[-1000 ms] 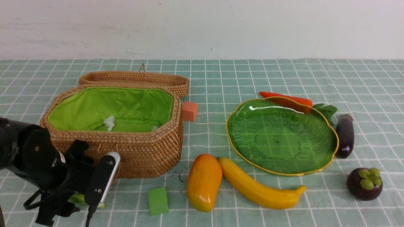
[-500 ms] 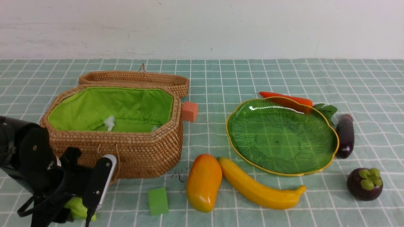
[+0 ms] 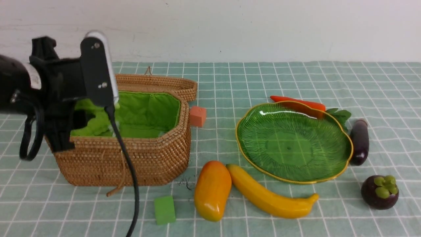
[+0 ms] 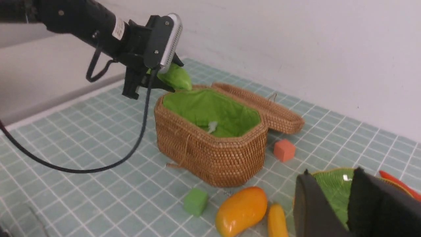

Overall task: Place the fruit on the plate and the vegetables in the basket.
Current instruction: Take a chayote with your left arm and place it on the basket on the left, then grab the mango with your left arm and place it on the right plate

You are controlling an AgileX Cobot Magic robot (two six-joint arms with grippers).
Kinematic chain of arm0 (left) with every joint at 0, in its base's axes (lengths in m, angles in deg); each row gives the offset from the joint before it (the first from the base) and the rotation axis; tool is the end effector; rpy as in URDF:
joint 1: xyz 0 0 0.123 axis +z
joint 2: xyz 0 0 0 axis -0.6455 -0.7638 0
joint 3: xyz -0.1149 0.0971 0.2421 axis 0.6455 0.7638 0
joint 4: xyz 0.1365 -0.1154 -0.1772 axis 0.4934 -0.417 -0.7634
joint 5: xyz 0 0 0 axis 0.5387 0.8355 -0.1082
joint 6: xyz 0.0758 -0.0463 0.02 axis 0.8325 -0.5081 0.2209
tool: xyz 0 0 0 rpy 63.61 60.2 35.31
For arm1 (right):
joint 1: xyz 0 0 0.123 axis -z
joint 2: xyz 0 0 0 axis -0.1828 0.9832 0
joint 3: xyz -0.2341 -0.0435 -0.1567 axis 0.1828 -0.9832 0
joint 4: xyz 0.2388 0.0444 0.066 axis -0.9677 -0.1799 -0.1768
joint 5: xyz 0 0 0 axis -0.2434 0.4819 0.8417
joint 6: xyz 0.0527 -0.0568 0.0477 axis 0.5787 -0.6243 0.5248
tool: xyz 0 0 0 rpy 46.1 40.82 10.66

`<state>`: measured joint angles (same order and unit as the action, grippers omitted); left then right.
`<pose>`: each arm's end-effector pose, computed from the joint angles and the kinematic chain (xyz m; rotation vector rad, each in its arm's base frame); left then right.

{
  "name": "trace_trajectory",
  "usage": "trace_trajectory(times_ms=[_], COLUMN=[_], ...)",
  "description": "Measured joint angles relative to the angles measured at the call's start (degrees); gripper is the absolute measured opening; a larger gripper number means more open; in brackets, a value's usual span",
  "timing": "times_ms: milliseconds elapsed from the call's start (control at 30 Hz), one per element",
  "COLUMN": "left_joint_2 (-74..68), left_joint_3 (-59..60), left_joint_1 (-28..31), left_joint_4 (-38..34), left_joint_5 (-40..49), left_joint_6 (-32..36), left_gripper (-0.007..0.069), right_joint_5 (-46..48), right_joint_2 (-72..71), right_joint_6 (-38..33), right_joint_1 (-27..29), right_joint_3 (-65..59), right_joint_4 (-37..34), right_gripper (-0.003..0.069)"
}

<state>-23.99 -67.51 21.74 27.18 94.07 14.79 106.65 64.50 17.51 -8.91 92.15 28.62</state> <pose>0.2750 -0.0769 0.3468 1.4125 1.7640 0.6025 0.0111 0.0407 0.4308 -0.6238 1.6021 0.5406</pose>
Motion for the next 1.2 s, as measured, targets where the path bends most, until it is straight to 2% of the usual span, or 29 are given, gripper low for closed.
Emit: trace_trajectory(times_ms=[233,333,367,433,500,533,600,633,700,733,767,800,833,900,933,967,1000,1033,1067,1100,1200], left_joint_2=[-11.2,-16.2,-16.2,-18.3,-18.5,-18.5,-18.3,-18.3,-17.4,-17.3,-16.1,-15.3,-15.1,-11.8,-11.0,-10.3,-9.7,-9.7,-9.6,-10.1,-13.6], left_joint_3=[-5.4,-6.0,-6.0,-6.0,-6.0,-6.0,-6.0,-6.0,-6.0,-6.0,-6.0,-6.0,-6.0,-6.0,-6.1,-6.2,-6.4,-6.4,-6.5,-6.6,-7.7], left_joint_1=[-0.1,-0.1,-0.1,-0.1,-0.1,-0.1,-0.1,-0.1,-0.2,-0.3,-1.3,-2.1,-2.3,-7.9,-10.2,-12.7,-16.8,-16.8,-22.2,-25.3,-32.1], left_joint_4=[6.5,12.9,13.3,18.3,20.2,22.0,23.4,23.5,22.1,21.9,19.0,17.5,17.1,11.1,9.4,7.9,5.5,5.5,2.5,0.4,-4.1], left_joint_5=[-5.7,-7.1,-7.1,-7.9,-8.0,-8.1,-8.0,-8.0,-5.7,-5.7,-2.7,-1.1,-0.3,5.4,8.0,9.5,12.6,13.0,16.1,17.4,19.5], left_joint_6=[-11.6,-17.9,-17.9,-23.3,-25.1,-28.2,-32.2,-32.6,-39.7,-40.4,-47.9,-51.8,-52.8,-65.8,-68.5,-70.6,-72.7,-73.0,-74.8,-75.4,-76.1], left_gripper=[0.0424,0.0424,0.0424,0.0480,0.0538,0.0604,0.0654,0.0654,0.0655,0.0655,0.0622,0.0594,0.0578,0.0415,0.0333,0.0280,0.0175,0.0158,0.0054,0.0007,-0.0010], right_joint_5=[0.3,1.3,1.3,2.2,2.7,3.2,3.5,3.5,4.6,4.8,6.1,7.5,8.1,12.9,14.3,16.1,17.5,18.2,21.1,22.4,23.2], right_joint_2=[0.0,0.0,0.0,0.0,0.0,0.0,0.0,0.0,0.0,0.0,0.1,0.1,0.1,0.1,0.1,0.1,0.1,0.1,0.1,0.1,0.1], right_joint_6=[0.3,1.7,1.8,2.7,2.9,3.0,3.1,3.1,3.6,3.8,4.7,5.6,5.8,9.1,9.8,10.6,11.1,11.2,11.5,11.7,12.0], right_joint_1=[0.0,0.0,0.0,0.0,0.0,0.0,0.0,0.0,0.0,0.0,0.0,0.0,0.0,0.0,0.0,0.0,0.0,0.0,0.0,0.0,0.0], right_joint_3=[0.0,0.0,0.0,0.0,0.0,0.0,0.0,0.0,0.8,1.0,2.0,2.8,3.0,5.0,5.3,5.6,5.8,5.8,5.8,5.8,5.8], right_joint_4=[-1.9,-2.2,-2.2,-2.2,-2.2,-2.2,-2.2,-2.2,-1.2,-1.2,-0.2,0.6,1.0,3.5,4.2,5.1,5.7,5.9,6.9,7.3,8.0], right_gripper=[0.0194,0.0195,0.0196,0.0196,0.0196,0.0196,0.0197,0.0197,0.0197,0.0198,0.0199,0.0199,0.0199,0.0199,0.0200,0.0201,0.0202,0.0202,0.0203,0.0203,0.0203])
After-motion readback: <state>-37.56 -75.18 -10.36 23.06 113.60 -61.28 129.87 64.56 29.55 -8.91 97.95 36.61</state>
